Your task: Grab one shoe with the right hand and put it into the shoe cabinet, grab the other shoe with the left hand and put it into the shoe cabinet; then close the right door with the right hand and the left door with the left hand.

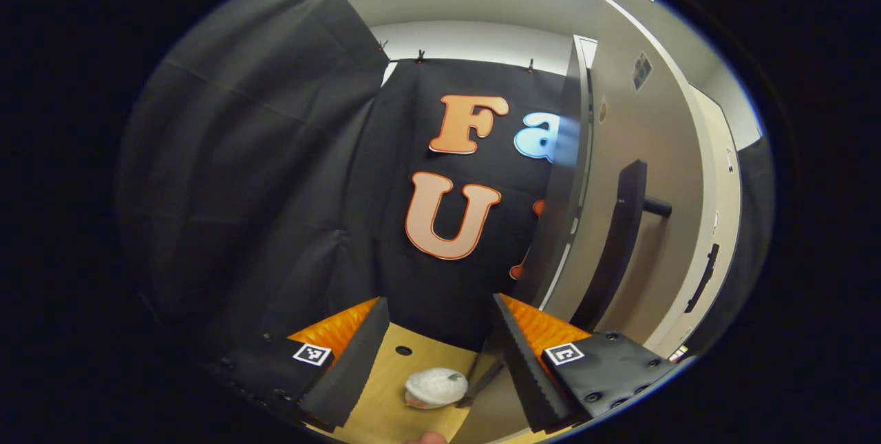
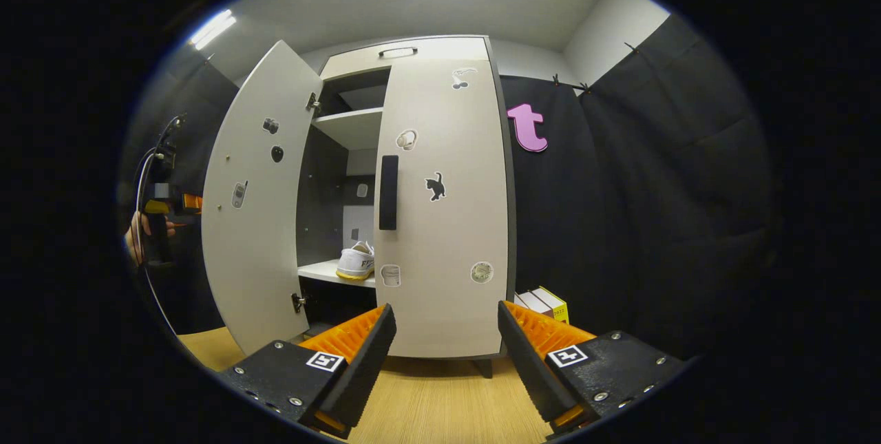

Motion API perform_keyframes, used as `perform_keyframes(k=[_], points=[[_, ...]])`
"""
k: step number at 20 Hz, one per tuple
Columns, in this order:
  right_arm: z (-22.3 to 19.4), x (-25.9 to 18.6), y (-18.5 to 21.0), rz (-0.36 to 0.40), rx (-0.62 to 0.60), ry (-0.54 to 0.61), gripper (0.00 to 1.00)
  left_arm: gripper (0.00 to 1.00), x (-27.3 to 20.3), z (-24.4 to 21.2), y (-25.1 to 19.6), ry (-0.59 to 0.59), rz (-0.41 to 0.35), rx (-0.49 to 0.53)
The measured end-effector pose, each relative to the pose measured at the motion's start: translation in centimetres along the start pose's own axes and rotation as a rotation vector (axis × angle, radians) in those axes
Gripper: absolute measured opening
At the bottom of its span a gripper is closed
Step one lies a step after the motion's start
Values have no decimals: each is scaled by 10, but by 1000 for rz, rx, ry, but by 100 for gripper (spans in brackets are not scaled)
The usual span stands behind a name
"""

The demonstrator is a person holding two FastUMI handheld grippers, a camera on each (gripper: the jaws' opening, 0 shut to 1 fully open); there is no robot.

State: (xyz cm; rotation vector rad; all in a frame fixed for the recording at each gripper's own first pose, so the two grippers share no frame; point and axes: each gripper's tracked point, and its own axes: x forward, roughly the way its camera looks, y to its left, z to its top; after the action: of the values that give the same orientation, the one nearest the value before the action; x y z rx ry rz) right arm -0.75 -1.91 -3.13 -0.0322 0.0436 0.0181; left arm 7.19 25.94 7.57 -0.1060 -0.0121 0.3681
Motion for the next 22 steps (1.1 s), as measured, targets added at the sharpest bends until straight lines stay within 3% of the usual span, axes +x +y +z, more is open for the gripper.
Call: perform_keyframes(k=[2, 3, 4, 7, 8, 9, 12, 13, 15, 16, 18, 19, 22], points=[[0, -1, -3, -11, 5, 1, 92, 99, 0, 9, -4, -39, 2, 58], [1, 0, -4, -11, 11, 0, 92, 90, -3, 9, -6, -38, -6, 79], [3, 0, -4, -11, 15, -2, 92, 94, -5, 5, -12, -28, -23, 89], [6, 1, -5, -12, 6, -11, 92, 94, -16, -2, -49, -5, -118, 70], [7, 1, -6, -12, 4, -12, 92, 99, -15, -4, -61, -4, -143, 59], [7, 0, -6, -14, 6, -13, 92, 94, -15, -6, -72, -3, -163, 51], [9, -3, -12, -27, 12, -13, 92, 94, -17, -12, -99, 2, -215, 48], [9, -3, -15, -34, 11, -14, 92, 89, -17, -14, -107, 3, -230, 54], [10, -6, -19, -45, 14, -15, 92, 94, -17, -15, -125, 0, -263, 68], [10, -6, -21, -51, 15, -16, 92, 89, -17, -16, -133, -3, -273, 69], [11, -8, -25, -62, 17, -15, 92, 99, -14, -18, -146, -7, -298, 66], [11, -8, -27, -66, 19, -15, 92, 94, -11, -20, -154, -3, -315, 55], [10, -9, -32, -80, 21, -13, 92, 94, -12, -25, -178, 8, -366, 33]])
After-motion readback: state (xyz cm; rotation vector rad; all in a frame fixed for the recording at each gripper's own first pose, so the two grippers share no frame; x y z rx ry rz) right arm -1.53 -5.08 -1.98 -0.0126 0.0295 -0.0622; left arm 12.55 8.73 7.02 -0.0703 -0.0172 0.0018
